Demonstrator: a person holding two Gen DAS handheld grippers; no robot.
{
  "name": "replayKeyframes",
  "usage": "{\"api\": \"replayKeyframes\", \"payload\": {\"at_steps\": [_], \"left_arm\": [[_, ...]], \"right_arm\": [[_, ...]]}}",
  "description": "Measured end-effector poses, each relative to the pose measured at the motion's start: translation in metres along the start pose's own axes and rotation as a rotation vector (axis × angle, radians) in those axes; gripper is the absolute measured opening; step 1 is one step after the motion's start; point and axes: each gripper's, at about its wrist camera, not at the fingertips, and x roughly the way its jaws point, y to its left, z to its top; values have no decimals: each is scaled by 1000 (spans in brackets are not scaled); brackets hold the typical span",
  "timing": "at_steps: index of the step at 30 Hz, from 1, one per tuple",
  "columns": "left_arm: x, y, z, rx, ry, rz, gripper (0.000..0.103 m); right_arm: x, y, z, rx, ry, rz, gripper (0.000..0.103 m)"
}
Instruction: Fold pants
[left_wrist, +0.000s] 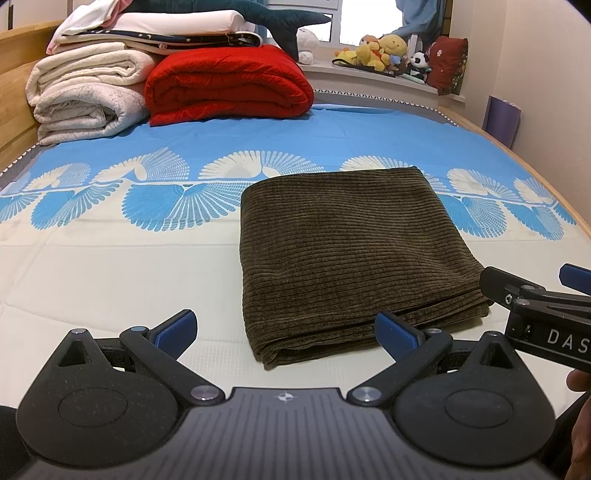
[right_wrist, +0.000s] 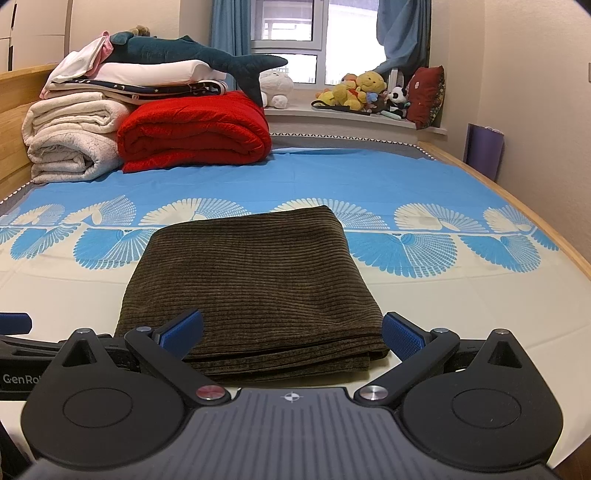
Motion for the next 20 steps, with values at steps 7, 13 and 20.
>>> {"api": "replayKeyframes", "payload": {"at_steps": [7, 13, 20], "left_arm": [[0, 0, 0, 0, 0, 0, 102], [0, 0, 0, 1, 0, 0, 102], [0, 0, 0, 1, 0, 2, 102]], "right_arm": [[0, 0, 0, 0, 1, 0, 102], [0, 0, 0, 0, 1, 1, 102], [0, 0, 0, 0, 2, -1, 102]]}}
